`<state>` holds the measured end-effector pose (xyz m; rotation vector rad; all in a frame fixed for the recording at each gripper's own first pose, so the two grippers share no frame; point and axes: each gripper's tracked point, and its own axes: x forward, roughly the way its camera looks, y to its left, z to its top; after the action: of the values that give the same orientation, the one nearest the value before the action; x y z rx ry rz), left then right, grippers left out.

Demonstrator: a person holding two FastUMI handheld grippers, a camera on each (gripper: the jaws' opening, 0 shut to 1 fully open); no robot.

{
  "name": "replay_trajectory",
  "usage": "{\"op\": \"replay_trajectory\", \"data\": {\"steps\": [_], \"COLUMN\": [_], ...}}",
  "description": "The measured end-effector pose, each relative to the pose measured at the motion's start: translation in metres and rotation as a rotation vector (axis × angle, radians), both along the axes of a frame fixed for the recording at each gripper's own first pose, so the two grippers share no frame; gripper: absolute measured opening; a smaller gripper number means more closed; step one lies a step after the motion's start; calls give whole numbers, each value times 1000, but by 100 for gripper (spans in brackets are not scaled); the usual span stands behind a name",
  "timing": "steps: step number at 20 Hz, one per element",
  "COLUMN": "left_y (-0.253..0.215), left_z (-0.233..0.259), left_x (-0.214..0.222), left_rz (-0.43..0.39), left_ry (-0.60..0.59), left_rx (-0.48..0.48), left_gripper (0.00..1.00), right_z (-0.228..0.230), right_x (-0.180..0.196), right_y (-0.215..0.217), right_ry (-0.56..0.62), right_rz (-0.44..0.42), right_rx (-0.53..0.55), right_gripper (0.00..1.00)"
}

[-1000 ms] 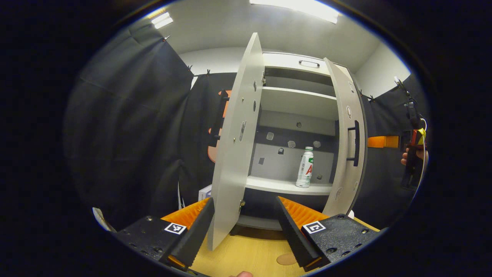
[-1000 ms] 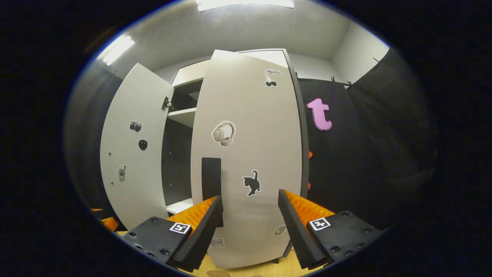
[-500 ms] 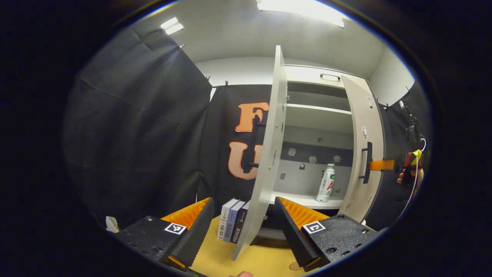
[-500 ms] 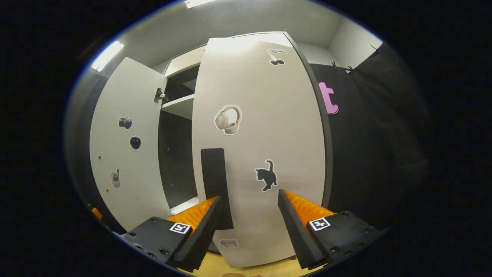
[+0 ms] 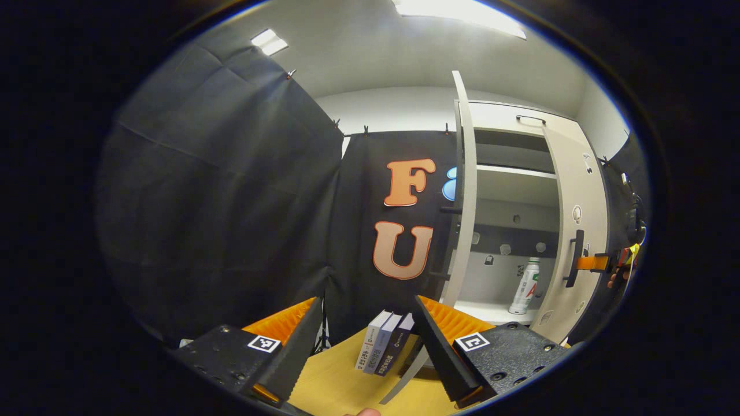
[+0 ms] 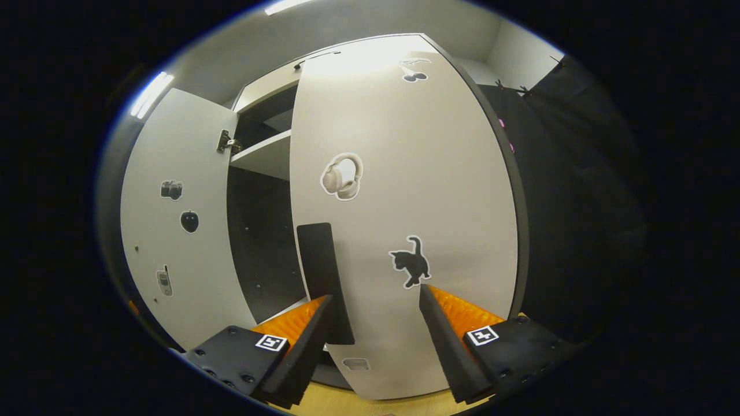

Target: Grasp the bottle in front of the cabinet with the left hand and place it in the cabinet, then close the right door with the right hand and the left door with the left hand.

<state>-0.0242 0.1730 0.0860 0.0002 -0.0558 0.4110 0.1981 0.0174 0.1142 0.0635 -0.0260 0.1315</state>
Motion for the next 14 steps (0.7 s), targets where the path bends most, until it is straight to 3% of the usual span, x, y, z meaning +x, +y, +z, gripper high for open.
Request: {"op": "replay_trajectory", "data": {"steps": [5,14], "left_y": [21,9], "left_z": [13,43], "left_x": [32,94], "left_rz": [6,-78], "left_ry": [-16,-58], "left_rx": [-7,84], "left_gripper": [95,95], "right_z": [4,2], "right_x": [-15,-100], "right_y": [-4,-48], "right_ry": [-14,-15], "right_rz": [-9,-69], "right_rx": [-11,-18], "right_gripper": [97,97]}}
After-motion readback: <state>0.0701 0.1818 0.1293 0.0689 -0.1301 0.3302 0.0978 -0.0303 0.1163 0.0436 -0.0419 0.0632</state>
